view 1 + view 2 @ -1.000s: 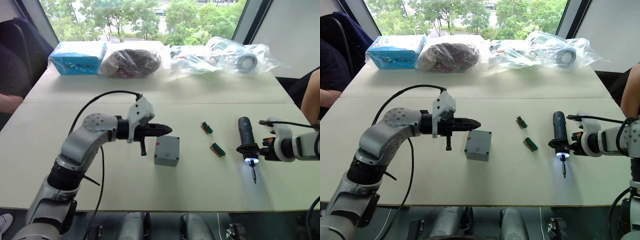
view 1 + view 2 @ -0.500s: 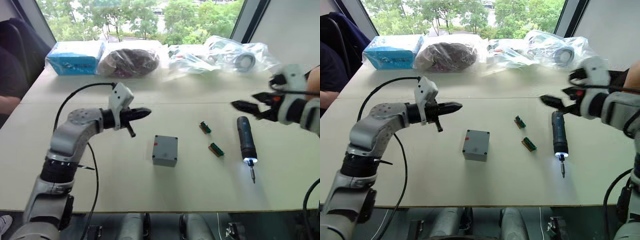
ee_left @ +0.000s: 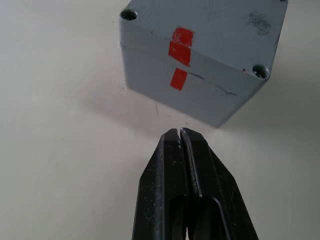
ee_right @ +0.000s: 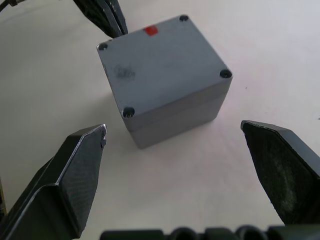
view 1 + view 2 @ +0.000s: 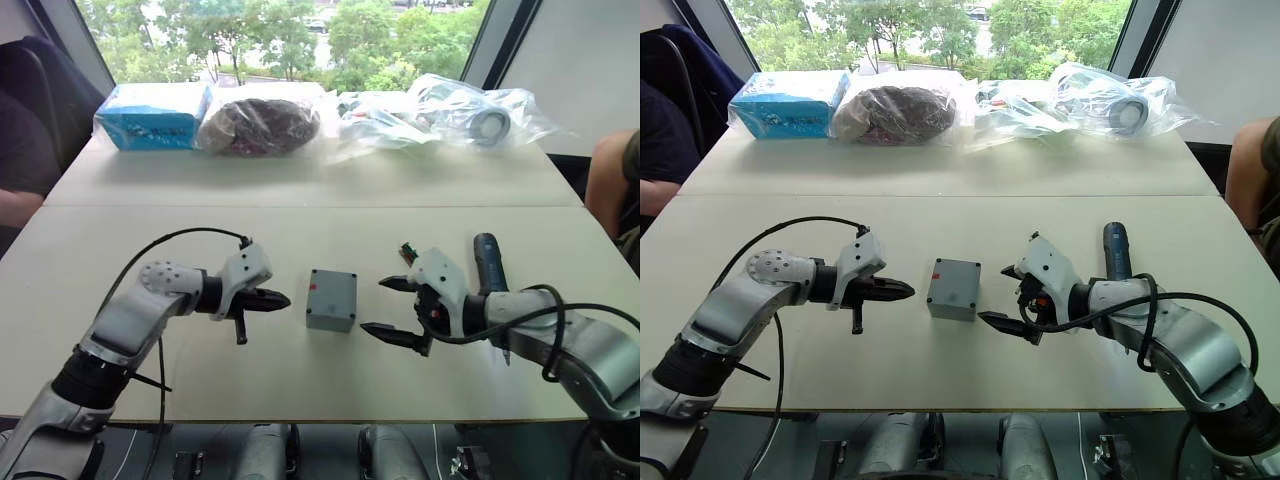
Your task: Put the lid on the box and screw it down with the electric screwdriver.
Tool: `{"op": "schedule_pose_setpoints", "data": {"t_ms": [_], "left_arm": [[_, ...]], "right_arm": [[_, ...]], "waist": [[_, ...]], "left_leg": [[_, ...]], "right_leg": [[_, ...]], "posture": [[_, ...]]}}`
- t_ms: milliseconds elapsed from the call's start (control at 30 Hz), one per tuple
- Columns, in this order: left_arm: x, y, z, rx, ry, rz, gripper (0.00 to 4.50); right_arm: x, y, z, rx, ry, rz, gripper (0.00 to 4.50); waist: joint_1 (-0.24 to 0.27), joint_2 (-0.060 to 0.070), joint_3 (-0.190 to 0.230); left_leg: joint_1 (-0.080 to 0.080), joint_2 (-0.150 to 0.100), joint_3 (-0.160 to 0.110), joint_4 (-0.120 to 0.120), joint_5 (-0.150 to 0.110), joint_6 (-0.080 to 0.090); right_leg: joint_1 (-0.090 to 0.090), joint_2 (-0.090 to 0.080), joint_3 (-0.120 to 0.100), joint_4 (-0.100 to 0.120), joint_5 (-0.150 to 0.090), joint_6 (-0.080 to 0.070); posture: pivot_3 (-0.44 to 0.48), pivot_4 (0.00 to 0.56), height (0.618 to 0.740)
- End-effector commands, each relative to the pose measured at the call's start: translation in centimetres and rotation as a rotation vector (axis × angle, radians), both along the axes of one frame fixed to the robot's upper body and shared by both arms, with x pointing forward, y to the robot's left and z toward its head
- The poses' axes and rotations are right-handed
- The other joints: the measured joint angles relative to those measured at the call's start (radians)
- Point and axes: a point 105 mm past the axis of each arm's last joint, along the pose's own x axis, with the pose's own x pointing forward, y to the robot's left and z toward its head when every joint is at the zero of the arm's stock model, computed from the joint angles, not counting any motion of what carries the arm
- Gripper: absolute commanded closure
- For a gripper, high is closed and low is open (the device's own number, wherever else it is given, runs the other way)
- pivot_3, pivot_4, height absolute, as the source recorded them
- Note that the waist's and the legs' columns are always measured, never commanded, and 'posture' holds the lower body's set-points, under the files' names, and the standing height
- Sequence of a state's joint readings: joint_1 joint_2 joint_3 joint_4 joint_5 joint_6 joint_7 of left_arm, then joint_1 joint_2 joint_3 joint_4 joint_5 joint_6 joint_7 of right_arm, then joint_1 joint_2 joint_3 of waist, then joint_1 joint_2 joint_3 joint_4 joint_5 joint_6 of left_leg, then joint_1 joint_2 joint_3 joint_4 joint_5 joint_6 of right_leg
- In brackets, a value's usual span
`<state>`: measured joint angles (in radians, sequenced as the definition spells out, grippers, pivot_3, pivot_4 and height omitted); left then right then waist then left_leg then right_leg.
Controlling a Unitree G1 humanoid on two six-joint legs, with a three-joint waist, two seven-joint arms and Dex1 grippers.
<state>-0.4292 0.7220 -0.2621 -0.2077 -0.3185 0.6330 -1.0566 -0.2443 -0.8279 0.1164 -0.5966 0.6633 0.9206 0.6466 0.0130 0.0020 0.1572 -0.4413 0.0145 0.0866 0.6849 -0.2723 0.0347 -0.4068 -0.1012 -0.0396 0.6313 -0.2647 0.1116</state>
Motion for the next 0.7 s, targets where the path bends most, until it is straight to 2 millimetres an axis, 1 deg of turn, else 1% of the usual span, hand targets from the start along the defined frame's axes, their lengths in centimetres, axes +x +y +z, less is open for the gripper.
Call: {"op": "schedule_pose_setpoints", "data": {"t_ms": [33,133,233,333,400,467,567,633,700], "left_arm": [[0.1,-1.5,0.4,-0.004,-0.059,-0.065,4.50],[0.4,-1.9,0.0,0.016,-0.077,-0.094,4.50],[1.0,-2.6,0.1,0.013,-0.098,-0.122,4.50],[1.6,-3.0,0.0,0.020,-0.121,-0.132,4.50],[2.5,-3.4,0.1,0.008,-0.138,-0.121,4.50],[3.1,-3.8,0.1,0.005,-0.155,-0.116,4.50],[4.0,-3.8,0.3,0.013,-0.181,-0.099,4.50],[4.4,-3.5,0.4,0.021,-0.198,-0.080,4.50],[4.6,-2.7,0.7,0.030,-0.206,-0.066,4.50]], "right_arm": [[-0.3,0.6,-1.3,0.016,0.053,0.029,0.01],[-0.3,1.3,-1.3,0.043,0.064,0.044,0.01],[-0.7,2.1,-1.0,0.050,0.074,0.084,0.01],[-1.1,2.5,-0.9,0.057,0.093,0.108,0.01],[-2.3,3.1,-0.7,0.081,0.143,0.160,0.01],[-2.8,3.4,-0.6,0.089,0.157,0.178,0.01],[-2.7,3.3,-0.3,0.076,0.135,0.164,0.01],[-2.8,2.9,-0.1,0.058,0.122,0.158,0.01],[-2.5,2.0,0.6,0.035,0.096,0.137,0.01]], "waist": [[0.001,0.000,0.000],[-0.001,0.000,0.000],[0.001,0.000,0.000],[0.002,0.000,0.000],[0.002,0.000,0.000],[0.002,0.000,0.000],[0.000,0.000,0.000],[0.000,0.000,0.000],[0.000,0.000,0.000]], "left_leg": [[0.000,0.000,0.000,0.000,0.000,0.000],[0.000,0.000,0.000,0.000,-0.001,0.002],[0.000,0.000,0.000,0.000,-0.001,0.002],[0.000,0.000,0.000,0.000,-0.001,0.002],[0.000,-0.001,0.000,0.000,-0.001,0.002],[0.000,-0.001,-0.001,0.000,-0.001,0.002],[0.000,-0.001,-0.001,0.000,-0.002,0.003],[0.000,-0.001,-0.001,0.000,-0.002,0.004],[0.000,0.000,-0.001,0.000,-0.002,0.004]], "right_leg": [[0.000,0.000,0.000,0.000,0.000,0.000],[0.000,0.000,0.000,0.000,0.000,0.000],[0.000,0.000,0.000,0.001,0.000,0.000],[0.000,0.000,-0.001,0.000,0.000,0.000],[0.000,0.000,0.000,0.000,0.000,0.000],[0.000,0.000,-0.001,0.000,0.000,0.000],[0.000,0.000,-0.001,0.001,0.000,0.000],[0.000,0.000,-0.001,0.000,0.000,0.000],[0.000,0.000,-0.001,0.001,0.000,0.000]], "posture": [[0.000,0.150,0.740],[0.000,0.150,0.740],[0.000,0.150,0.740],[0.000,0.150,0.740],[0.000,0.150,0.740],[0.000,0.150,0.740],[0.000,0.150,0.740],[0.000,0.150,0.740],[0.000,0.150,0.740]]}}
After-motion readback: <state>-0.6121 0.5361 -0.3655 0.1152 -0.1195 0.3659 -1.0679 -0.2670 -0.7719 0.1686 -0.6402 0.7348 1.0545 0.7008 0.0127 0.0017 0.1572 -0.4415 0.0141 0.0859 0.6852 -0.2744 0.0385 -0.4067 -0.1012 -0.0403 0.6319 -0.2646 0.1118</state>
